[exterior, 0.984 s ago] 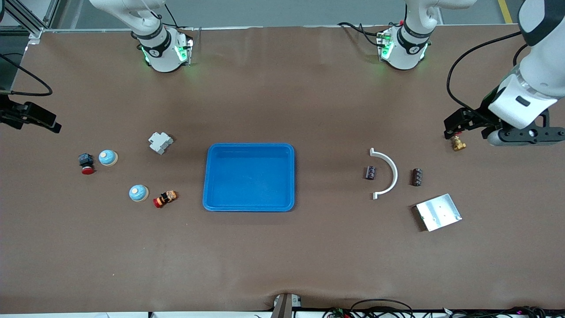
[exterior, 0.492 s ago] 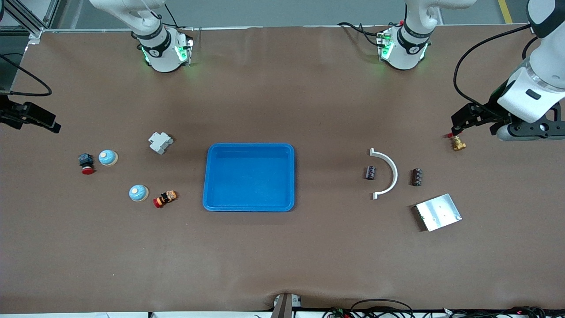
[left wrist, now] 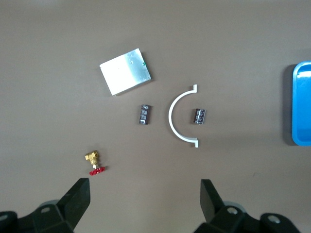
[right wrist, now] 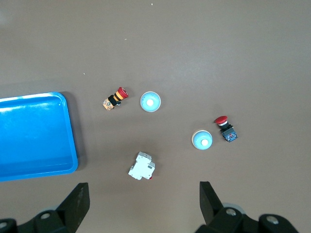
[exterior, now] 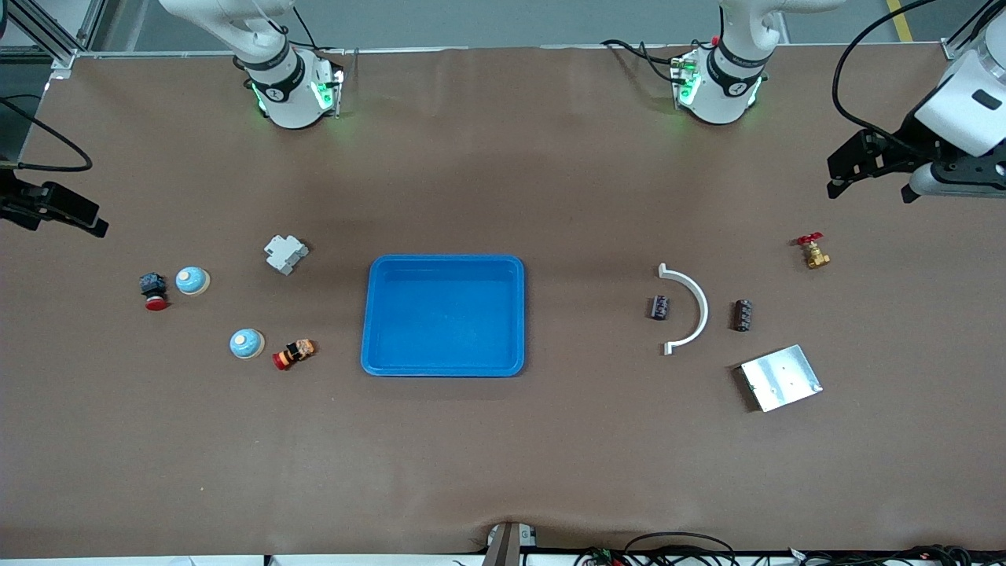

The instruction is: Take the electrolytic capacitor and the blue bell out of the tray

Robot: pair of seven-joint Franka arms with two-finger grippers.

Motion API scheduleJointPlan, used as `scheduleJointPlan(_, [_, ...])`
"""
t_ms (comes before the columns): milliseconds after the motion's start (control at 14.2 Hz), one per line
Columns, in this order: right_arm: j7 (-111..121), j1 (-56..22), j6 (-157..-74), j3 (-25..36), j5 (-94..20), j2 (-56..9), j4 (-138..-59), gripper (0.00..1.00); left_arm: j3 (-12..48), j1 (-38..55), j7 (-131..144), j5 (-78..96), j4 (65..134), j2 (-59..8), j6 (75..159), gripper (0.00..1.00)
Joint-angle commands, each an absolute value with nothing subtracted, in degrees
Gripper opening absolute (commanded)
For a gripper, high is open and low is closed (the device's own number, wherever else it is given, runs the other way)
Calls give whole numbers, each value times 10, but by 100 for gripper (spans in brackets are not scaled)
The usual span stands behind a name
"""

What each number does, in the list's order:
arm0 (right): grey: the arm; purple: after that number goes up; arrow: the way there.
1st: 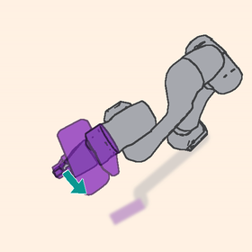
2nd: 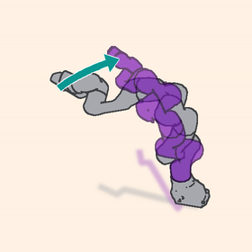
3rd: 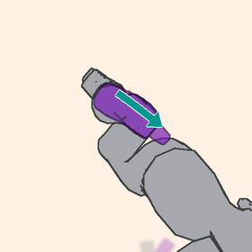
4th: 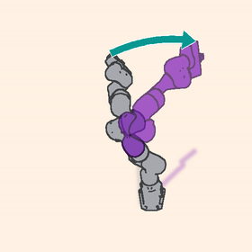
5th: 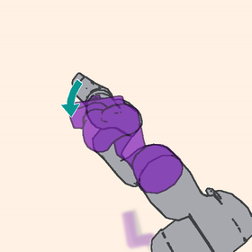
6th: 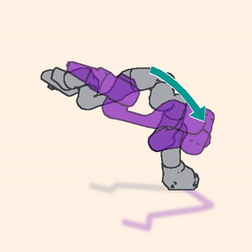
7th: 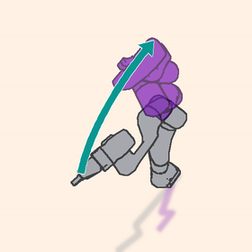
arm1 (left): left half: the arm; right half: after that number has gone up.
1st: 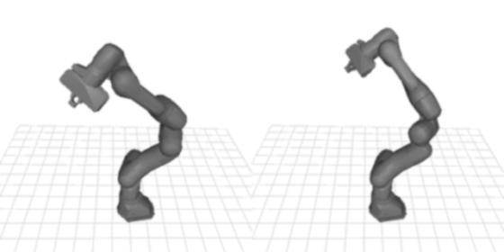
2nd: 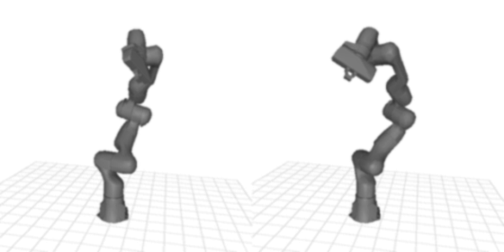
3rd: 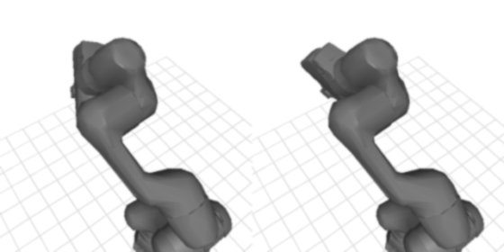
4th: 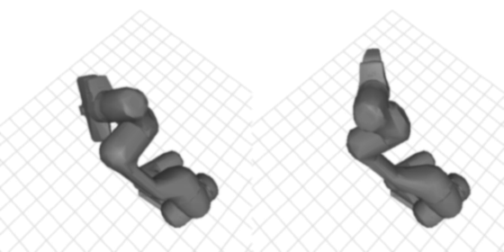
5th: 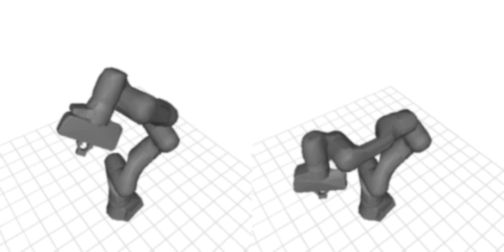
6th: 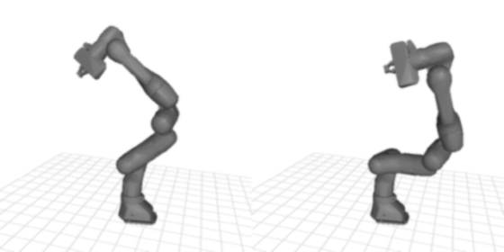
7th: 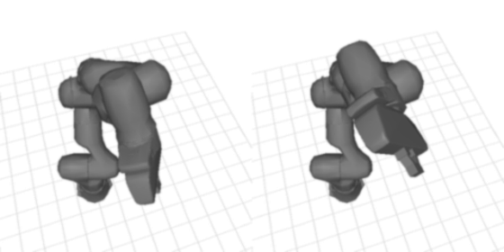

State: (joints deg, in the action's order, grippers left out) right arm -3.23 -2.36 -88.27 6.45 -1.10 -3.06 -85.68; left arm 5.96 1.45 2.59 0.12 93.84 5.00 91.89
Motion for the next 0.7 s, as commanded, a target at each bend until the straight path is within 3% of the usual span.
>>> scheduleJointPlan(0, [-26,-20,-881,62,-7,-33,-849,100,161,-81,31,-8,941,54,911,100])
scheduleJointPlan(211, [-26,-20,-881,62,-7,-33,-849,100,150,-65,41,-6,940,59,911,100])
scheduleJointPlan(422, [-26,-20,-881,62,-7,-33,-849,100,71,8,45,-4,940,78,906,100])
scheduleJointPlan(633, [-26,-20,-882,62,-7,-33,-849,100,72,9,36,-5,941,80,903,100])
